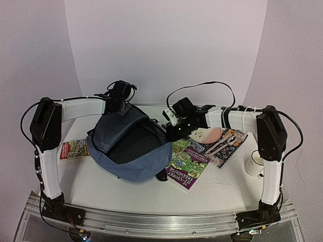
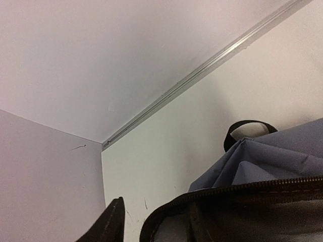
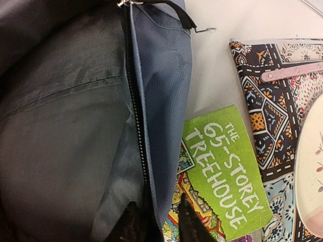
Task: Pack the student bag
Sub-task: Open the largest pocket of the student bag, then move the book to the corner of the board.
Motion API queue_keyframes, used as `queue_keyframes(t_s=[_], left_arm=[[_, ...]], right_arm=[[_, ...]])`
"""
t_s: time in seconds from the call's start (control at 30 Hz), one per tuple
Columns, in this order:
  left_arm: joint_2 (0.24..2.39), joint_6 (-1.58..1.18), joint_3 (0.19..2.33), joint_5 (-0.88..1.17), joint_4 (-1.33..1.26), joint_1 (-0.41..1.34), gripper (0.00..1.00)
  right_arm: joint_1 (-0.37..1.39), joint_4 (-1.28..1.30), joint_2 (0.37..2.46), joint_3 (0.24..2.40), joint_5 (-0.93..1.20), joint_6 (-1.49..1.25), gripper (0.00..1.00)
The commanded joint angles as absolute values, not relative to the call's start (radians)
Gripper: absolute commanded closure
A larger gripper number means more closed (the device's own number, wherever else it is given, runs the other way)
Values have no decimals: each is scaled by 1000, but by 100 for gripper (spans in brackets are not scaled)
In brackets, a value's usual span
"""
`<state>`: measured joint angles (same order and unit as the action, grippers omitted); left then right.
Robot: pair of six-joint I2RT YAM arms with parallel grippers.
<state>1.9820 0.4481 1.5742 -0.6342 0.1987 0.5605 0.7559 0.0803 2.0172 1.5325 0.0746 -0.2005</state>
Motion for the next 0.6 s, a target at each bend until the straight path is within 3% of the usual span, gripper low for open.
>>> queue_keyframes(t_s=[0.0, 0.23, 0.57], left_arm=[[1887, 342, 1552, -659, 139, 544, 42], [1725, 103, 1570, -518, 378, 547, 22], [1521, -222, 1483, -306, 591, 710, 15]], right_arm=[[746, 130, 1879, 1489, 104, -255, 63], [688, 128, 1689, 1310, 138, -288, 39], [537, 128, 1622, 1087, 185, -244, 29]])
